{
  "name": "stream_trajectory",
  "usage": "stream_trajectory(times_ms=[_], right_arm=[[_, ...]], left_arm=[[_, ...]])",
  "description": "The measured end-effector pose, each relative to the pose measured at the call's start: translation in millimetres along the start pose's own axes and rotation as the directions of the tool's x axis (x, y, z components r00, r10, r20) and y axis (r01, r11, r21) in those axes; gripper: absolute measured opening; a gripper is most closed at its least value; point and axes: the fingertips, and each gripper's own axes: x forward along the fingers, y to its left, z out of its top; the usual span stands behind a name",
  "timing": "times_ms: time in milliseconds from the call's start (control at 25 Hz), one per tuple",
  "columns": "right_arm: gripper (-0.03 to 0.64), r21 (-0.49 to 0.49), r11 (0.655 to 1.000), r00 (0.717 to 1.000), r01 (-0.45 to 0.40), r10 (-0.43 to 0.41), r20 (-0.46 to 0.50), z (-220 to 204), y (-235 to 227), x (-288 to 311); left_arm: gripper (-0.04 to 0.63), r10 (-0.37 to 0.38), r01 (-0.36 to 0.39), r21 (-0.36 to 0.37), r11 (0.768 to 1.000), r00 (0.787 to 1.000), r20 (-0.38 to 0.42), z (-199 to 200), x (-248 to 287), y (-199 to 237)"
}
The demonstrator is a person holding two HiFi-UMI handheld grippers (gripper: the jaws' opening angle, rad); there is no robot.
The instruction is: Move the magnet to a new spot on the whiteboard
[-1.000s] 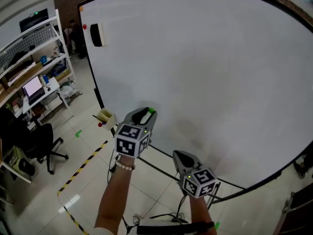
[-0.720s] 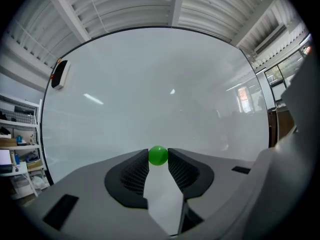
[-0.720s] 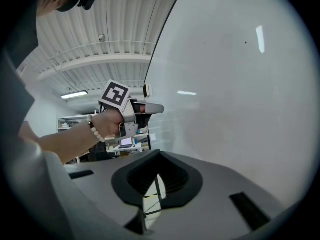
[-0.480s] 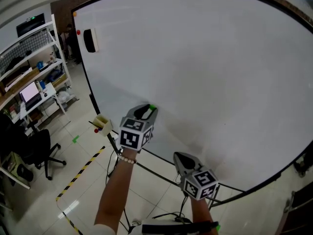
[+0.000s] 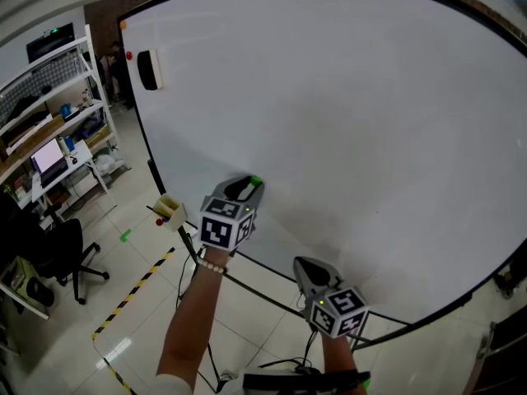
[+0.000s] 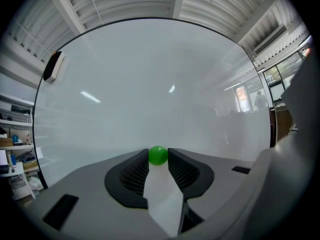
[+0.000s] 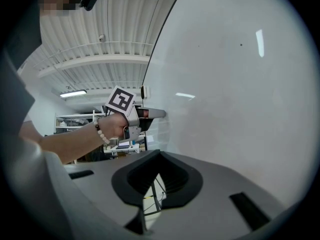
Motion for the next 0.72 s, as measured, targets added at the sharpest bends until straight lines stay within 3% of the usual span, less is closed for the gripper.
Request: stream_trajectory(times_ms=[480, 720], right_arm=[[0.009, -0.011, 1.000, 1.000, 0.007, -0.007, -0.005, 5, -2, 10], [0.009, -0.042, 0.999, 1.000, -0.008, 0.008, -0.013, 9, 17, 19]], left_arm=[[0.123, -0.003, 0.003, 0.000, 1.000, 1.000, -0.001, 0, 4, -1], [0.146, 0.005, -0.002, -0.050, 0.999, 0.998, 0.056, -4, -54, 4]])
